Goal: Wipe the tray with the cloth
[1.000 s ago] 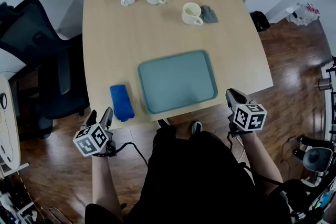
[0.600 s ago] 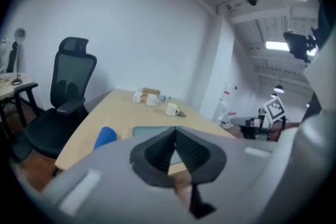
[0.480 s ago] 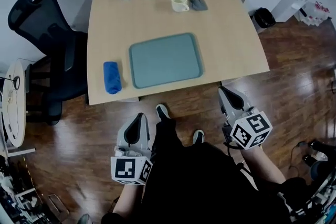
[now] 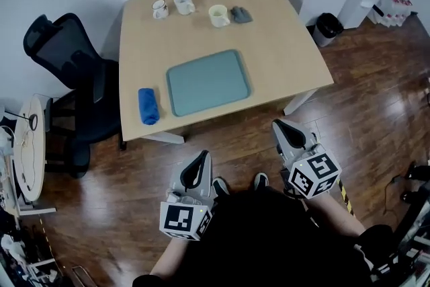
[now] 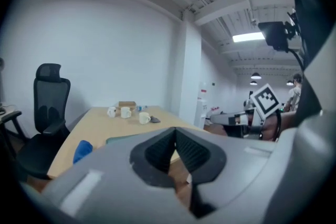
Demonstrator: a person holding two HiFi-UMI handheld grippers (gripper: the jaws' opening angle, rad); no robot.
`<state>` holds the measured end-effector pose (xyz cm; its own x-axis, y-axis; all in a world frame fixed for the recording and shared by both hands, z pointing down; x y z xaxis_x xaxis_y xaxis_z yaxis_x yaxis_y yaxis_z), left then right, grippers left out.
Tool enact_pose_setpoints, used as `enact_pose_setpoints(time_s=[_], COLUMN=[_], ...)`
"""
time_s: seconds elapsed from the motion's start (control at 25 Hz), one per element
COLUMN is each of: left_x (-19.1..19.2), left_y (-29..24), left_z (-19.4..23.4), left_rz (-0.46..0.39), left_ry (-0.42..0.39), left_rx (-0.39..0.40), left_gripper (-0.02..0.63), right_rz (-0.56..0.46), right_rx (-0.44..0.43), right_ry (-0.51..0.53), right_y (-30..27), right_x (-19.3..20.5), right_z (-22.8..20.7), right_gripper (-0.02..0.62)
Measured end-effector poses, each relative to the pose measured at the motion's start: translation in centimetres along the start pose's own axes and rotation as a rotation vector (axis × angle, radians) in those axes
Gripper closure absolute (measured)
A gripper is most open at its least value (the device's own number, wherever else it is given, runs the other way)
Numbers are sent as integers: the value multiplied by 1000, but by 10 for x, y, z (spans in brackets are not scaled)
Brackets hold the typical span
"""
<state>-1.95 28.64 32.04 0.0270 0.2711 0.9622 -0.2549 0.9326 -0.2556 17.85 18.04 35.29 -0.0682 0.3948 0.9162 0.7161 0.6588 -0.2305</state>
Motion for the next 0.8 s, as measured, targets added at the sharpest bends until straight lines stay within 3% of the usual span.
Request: enact_pose_setpoints(time_s=[0.44,0.8], left_x=[18,24], left_y=[32,43], left_z=[61,61], left_rz=[19,61], left_ry=[116,114], left_rx=[-40,-45], left_gripper=[603,603], right_rz=[62,81], right_rx=[-1,-16], right_ry=[55,39], right_y=[-26,-20], right_x=[36,43], right_z=[59,74], right_gripper=[589,589])
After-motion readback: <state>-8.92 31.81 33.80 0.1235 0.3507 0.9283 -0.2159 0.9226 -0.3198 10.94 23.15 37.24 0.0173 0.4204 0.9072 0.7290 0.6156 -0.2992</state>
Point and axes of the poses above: the fingertips, and each gripper's own axes: y backward along the fingers, z to its left, x out of its underside, the point moved 5 cm from there along y, backward along the fingers, and after that the axes turned 1 degree about -y, right-handed, at the moved point
